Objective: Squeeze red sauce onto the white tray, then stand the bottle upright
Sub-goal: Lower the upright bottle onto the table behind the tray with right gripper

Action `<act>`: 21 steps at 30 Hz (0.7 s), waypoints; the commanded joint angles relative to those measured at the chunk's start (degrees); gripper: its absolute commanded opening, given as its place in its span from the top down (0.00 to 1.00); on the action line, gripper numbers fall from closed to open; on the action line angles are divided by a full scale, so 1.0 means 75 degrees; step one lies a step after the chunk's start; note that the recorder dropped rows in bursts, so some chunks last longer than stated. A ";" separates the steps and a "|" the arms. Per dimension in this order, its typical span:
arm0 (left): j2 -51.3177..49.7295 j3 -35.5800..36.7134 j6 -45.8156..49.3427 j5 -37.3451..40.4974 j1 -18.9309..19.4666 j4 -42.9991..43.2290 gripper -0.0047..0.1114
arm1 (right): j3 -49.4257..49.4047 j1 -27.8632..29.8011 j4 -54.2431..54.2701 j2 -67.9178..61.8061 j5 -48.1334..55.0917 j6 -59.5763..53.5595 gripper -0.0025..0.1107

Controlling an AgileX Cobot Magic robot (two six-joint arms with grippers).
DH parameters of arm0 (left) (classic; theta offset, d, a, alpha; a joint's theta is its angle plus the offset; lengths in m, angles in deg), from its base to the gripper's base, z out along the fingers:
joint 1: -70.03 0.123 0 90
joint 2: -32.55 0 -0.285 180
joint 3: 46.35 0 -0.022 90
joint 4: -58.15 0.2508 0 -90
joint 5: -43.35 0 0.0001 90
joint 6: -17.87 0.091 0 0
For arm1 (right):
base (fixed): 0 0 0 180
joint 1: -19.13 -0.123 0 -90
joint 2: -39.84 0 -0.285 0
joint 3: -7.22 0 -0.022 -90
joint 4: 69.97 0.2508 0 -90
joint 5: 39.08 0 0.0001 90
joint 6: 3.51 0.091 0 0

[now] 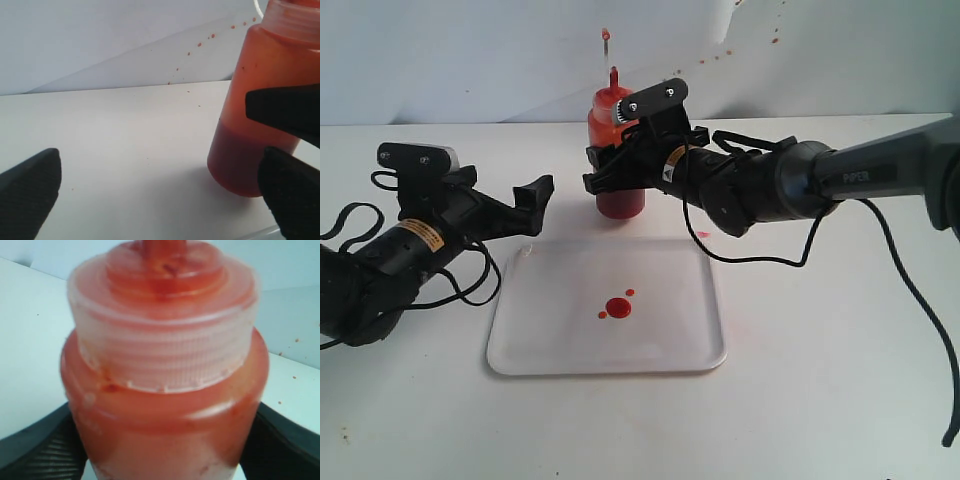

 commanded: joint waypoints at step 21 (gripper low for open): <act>0.0055 -0.0033 -0.0016 -0.0023 0.0009 -0.0097 0.06 | 0.0129 0.0180 0.0903 0.0108 -0.0364 -0.0175 0.98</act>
